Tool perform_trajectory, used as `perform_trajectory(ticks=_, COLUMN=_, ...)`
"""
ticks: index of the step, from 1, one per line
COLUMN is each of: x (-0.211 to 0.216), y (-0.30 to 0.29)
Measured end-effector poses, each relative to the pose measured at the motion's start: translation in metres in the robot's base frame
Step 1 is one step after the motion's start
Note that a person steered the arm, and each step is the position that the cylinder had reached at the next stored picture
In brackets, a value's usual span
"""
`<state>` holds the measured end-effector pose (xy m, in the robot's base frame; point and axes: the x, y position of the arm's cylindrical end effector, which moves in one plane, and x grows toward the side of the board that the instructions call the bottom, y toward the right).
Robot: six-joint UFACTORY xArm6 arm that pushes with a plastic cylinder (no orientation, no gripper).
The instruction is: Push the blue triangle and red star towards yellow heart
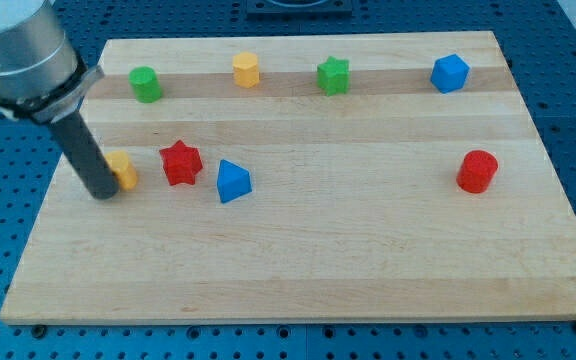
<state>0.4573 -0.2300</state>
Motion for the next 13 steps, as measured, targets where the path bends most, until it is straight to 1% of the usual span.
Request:
perform_trajectory(ticks=1, x=-0.028, y=0.0)
perform_trajectory(ticks=3, x=-0.028, y=-0.009)
perform_trajectory(ticks=4, x=0.016, y=-0.009)
perform_trajectory(ticks=5, x=0.083, y=0.012)
perform_trajectory(ticks=6, x=0.091, y=0.102)
perform_trajectory(ticks=7, x=0.091, y=0.114)
perform_trajectory(ticks=8, x=0.077, y=0.178)
perform_trajectory(ticks=10, x=0.077, y=0.179)
perform_trajectory(ticks=11, x=0.04, y=0.179)
perform_trajectory(ticks=12, x=0.033, y=0.179)
perform_trajectory(ticks=13, x=0.01, y=0.169)
